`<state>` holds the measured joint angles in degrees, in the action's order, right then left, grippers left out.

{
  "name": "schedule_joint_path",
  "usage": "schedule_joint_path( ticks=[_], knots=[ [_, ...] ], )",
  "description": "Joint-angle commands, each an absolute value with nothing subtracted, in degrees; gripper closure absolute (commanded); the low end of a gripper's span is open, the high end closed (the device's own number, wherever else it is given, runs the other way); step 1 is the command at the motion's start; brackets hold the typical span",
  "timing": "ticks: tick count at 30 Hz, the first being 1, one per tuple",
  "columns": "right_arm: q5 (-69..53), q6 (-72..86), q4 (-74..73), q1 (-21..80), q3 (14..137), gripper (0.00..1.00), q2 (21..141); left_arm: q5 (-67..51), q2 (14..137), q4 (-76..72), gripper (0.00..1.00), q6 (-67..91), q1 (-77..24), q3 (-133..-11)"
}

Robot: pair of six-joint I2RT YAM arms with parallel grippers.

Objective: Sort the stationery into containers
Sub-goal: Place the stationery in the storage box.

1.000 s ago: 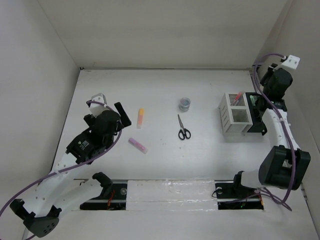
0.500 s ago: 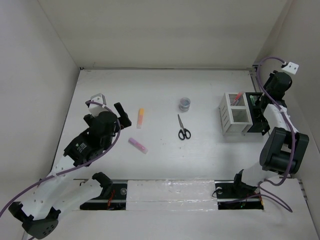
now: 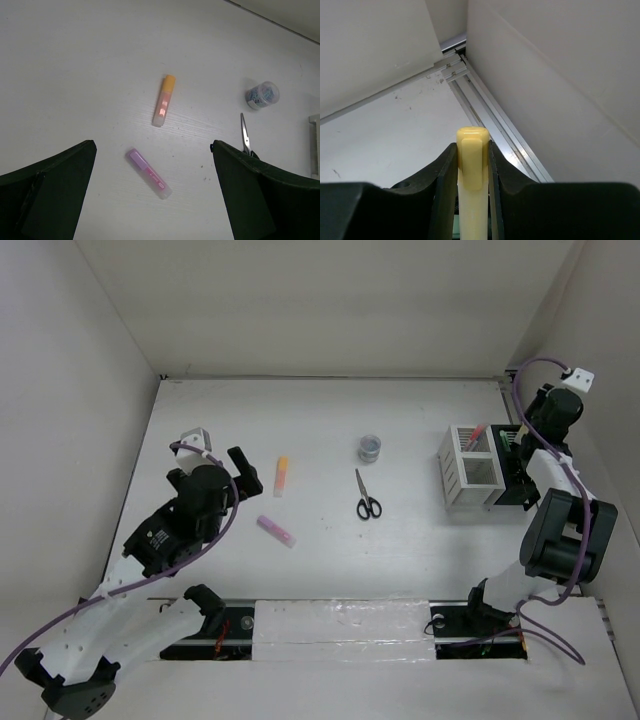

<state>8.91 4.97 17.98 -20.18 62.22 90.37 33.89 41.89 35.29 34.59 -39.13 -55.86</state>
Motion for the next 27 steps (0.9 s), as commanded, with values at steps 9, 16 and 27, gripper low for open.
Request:
schedule_joint_path(
  ticks=[9,16,27],
  knots=[
    [8.3,5.7,22.8,-20.5,57.7,1.00,88.1,33.0,40.5,33.0,0.00,33.7,-38.9,-55.5],
    [11.2,5.7,22.8,-18.9,54.1,0.87,85.7,33.0,40.5,33.0,0.00,33.7,-38.9,-55.5],
    [13.0,6.2,24.5,-16.4,51.8,0.11,78.8,33.0,40.5,33.0,0.00,33.7,-38.9,-55.5]
  ],
)
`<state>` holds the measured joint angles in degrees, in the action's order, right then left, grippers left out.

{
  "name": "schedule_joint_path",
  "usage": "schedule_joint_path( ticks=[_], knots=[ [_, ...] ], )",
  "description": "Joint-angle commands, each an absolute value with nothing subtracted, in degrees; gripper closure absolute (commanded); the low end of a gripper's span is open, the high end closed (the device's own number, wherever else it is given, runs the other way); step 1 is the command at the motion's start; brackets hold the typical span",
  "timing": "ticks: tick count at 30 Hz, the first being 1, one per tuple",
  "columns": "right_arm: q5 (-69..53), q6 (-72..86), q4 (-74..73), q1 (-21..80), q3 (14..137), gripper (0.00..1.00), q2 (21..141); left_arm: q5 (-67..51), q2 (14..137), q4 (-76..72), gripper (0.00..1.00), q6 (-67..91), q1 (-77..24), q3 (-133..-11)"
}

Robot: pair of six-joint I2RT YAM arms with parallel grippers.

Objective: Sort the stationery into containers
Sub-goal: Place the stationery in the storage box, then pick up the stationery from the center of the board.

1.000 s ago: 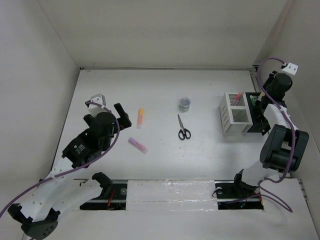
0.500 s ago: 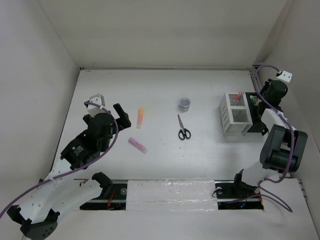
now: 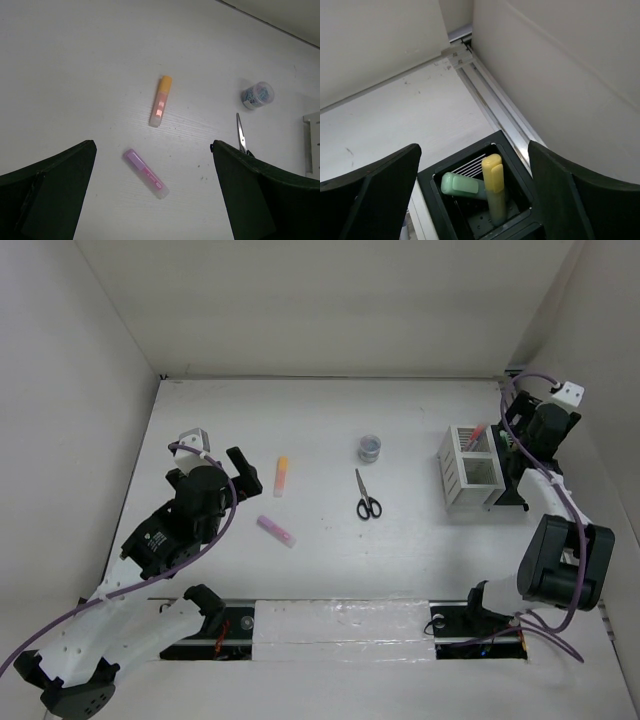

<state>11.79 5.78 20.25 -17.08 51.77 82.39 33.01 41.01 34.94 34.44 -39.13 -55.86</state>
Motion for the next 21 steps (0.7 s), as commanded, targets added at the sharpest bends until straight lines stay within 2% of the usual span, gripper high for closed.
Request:
schedule_joint_path(
  ticks=[1,3,7,11,17,18,21],
  knots=[
    [13.0,6.2,24.5,-15.1,51.8,0.04,78.2,33.0,40.5,33.0,0.00,33.7,-38.9,-55.5],
    [12.2,5.5,24.5,-13.6,51.8,0.00,76.4,33.6,40.5,33.0,0.00,33.7,-38.9,-55.5],
    [12.1,1.8,19.5,-5.5,55.5,0.00,75.1,35.3,40.5,33.0,0.00,34.4,-38.9,-55.5],
    [12.7,-0.8,12.0,7.3,60.4,0.00,75.7,38.8,41.7,35.3,0.00,36.9,-38.9,-55.5],
    [17.6,0.0,0.8,23.4,69.1,0.00,82.3,43.2,46.8,39.3,0.00,40.6,-38.9,-57.3],
    [21.1,0.7,-2.2,28.8,70.4,0.00,83.8,44.0,47.6,39.3,0.00,41.7,-38.9,-57.3],
    [27.3,5.3,-5.6,35.8,74.3,0.00,89.6,45.1,48.3,39.8,0.00,41.7,-38.9,-57.8]
  ],
)
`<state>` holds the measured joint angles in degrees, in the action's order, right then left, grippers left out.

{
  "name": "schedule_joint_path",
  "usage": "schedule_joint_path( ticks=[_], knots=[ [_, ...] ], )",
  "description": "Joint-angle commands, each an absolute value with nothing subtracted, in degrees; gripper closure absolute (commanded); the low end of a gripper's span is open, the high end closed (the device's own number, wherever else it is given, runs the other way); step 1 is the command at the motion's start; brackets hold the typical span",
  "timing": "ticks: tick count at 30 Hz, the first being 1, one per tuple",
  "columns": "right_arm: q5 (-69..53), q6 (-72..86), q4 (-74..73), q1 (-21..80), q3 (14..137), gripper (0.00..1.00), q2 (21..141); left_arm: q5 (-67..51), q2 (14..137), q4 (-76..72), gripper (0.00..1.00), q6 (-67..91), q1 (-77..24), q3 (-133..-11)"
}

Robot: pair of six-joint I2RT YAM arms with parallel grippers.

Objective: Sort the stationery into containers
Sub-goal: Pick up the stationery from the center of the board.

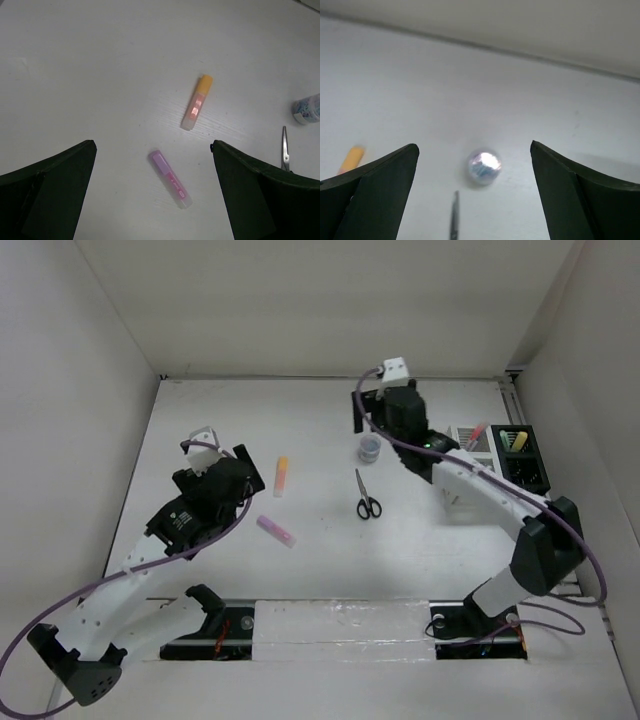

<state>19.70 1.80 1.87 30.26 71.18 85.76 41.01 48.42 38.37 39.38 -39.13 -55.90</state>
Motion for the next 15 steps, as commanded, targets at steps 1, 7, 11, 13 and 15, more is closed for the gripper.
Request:
schedule_joint_path(
  ticks=[1,7,11,13,15],
  knots=[
    [30.0,6.5,-5.6,39.3,75.0,0.00,90.8,45.1,48.3,39.8,0.00,42.4,-38.9,-57.8],
    [41.5,17.1,-13.1,46.2,79.6,0.00,94.7,42.0,53.3,38.4,0.00,39.0,-38.0,-58.4],
    [43.7,18.8,-15.8,47.5,79.6,0.00,89.6,29.8,57.8,34.2,0.00,32.4,-28.4,-59.5],
    [44.2,18.8,-16.5,48.1,76.7,0.00,84.5,20.7,61.4,30.9,0.00,30.2,-19.4,-61.0],
    [42.4,17.0,-14.5,48.1,72.6,0.00,80.5,11.0,64.9,28.9,0.00,29.7,-15.8,-62.4]
  ],
)
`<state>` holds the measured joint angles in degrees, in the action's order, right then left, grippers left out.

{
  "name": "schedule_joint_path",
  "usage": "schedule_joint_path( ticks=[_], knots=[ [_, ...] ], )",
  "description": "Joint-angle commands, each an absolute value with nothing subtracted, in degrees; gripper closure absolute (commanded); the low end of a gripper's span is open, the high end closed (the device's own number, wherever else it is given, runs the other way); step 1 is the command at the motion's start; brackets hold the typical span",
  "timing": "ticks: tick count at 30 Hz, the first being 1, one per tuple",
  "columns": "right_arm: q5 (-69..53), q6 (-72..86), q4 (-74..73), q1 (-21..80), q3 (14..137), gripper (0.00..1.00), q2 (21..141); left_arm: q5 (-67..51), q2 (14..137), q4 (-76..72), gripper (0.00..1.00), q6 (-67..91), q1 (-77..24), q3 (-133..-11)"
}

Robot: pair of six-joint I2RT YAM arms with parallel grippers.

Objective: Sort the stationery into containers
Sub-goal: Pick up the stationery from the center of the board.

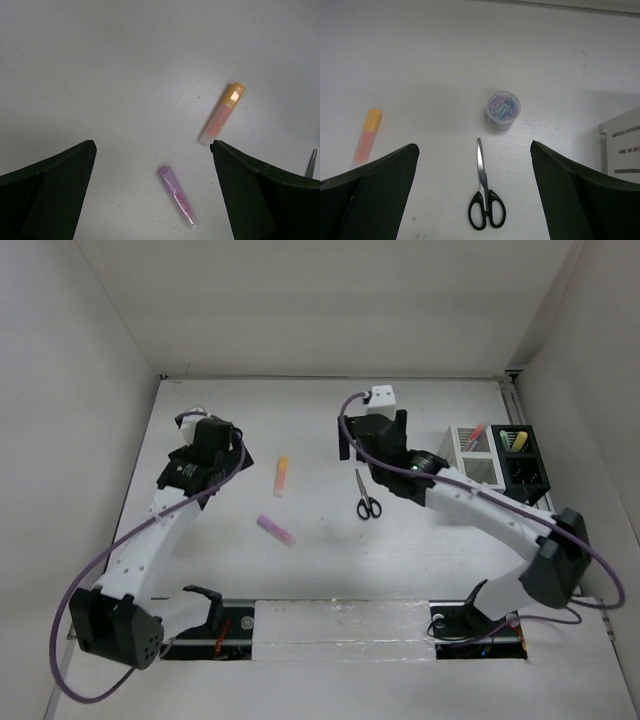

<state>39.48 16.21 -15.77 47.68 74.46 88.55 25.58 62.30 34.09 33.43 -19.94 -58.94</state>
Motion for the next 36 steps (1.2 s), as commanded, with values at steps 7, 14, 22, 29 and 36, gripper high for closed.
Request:
schedule_joint_path(
  ticks=[7,14,22,29,36],
  knots=[
    [31.4,10.8,-10.9,47.0,66.0,0.00,71.0,6.0,87.1,30.2,0.00,28.2,-15.1,-76.4],
    [22.9,8.3,-12.1,46.4,62.9,0.00,70.0,0.4,100.7,30.8,0.00,24.0,-15.1,-83.6],
    [17.8,7.2,-10.9,46.4,61.0,0.00,70.0,3.2,111.6,33.8,0.00,21.5,-20.0,-92.3],
    [17.2,6.7,-9.8,46.4,59.9,0.00,70.0,3.8,114.6,33.1,0.01,23.2,-20.0,-90.7],
    [15.9,6.7,-9.2,46.4,59.9,0.00,70.5,4.5,114.8,33.1,0.01,23.2,-20.0,-89.6]
  ],
)
